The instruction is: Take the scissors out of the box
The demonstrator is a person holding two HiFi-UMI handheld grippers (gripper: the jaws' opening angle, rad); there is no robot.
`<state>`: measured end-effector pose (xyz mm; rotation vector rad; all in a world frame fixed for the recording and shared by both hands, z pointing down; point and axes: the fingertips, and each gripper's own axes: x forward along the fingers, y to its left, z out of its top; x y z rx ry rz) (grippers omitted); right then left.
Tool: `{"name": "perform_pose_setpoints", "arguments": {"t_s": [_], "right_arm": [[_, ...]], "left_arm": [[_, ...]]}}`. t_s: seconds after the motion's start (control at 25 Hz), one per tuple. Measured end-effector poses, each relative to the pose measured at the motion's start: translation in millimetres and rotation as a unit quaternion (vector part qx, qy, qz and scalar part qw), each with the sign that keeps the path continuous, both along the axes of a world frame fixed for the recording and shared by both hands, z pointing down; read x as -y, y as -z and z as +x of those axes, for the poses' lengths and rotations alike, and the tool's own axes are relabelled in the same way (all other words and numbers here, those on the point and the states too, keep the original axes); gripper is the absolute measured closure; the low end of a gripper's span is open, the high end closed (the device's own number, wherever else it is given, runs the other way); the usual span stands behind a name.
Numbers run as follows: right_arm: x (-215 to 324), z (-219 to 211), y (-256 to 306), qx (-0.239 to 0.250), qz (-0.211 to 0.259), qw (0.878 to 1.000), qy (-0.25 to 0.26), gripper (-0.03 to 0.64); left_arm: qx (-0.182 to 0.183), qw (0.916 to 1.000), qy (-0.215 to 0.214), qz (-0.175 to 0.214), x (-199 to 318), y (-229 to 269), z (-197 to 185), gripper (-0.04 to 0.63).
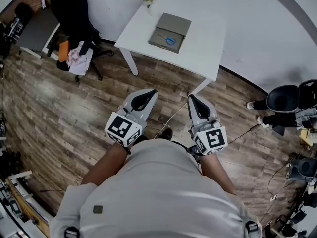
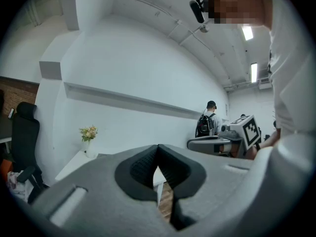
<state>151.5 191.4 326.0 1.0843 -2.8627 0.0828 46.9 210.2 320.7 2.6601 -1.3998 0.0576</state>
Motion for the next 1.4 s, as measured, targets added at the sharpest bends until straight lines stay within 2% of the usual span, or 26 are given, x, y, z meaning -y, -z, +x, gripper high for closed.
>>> {"name": "perform_pose_setpoints", "arguments": {"t_s": [0.16, 0.48, 0.76, 1.0, 1.2, 1.4], "right_arm": [[19.8, 12.6, -2.9, 0.004, -0.003, 1.0, 0.007, 0.607], [51.1, 12.6, -3.1, -0.007, 0.004, 1.0, 0.008, 0.607], [79.3, -3.7, -0.5, -0.019, 0.008, 1.0, -0.006, 0.606], [119.8, -45.1, -3.6, -0.026, 0.004, 0.999, -0.018, 0.606], [156.1, -89.8, -3.0, -0.036, 0.006, 0.999, -0.028, 0.606], [181.2, -137.7, -0.6, -0.043, 0.004, 0.998, -0.039, 0.606]], "left_arm": [[0.005, 1.0, 0.001, -0.005, 17.6, -4.0, 16.9, 0.591], [-0.002, 0.9999, -0.006, -0.012, 54.9, -10.2, 20.9, 0.591], [-0.013, 0.9996, -0.026, -0.006, 93.9, -7.4, 5.6, 0.591], [-0.019, 0.9988, -0.045, -0.006, 138.0, -8.1, -33.4, 0.591], [-0.021, 0.9984, -0.053, 0.005, 177.7, -1.7, -80.7, 0.591], [-0.026, 0.9973, -0.069, -0.001, 204.3, -1.9, -127.0, 0.592]]}}
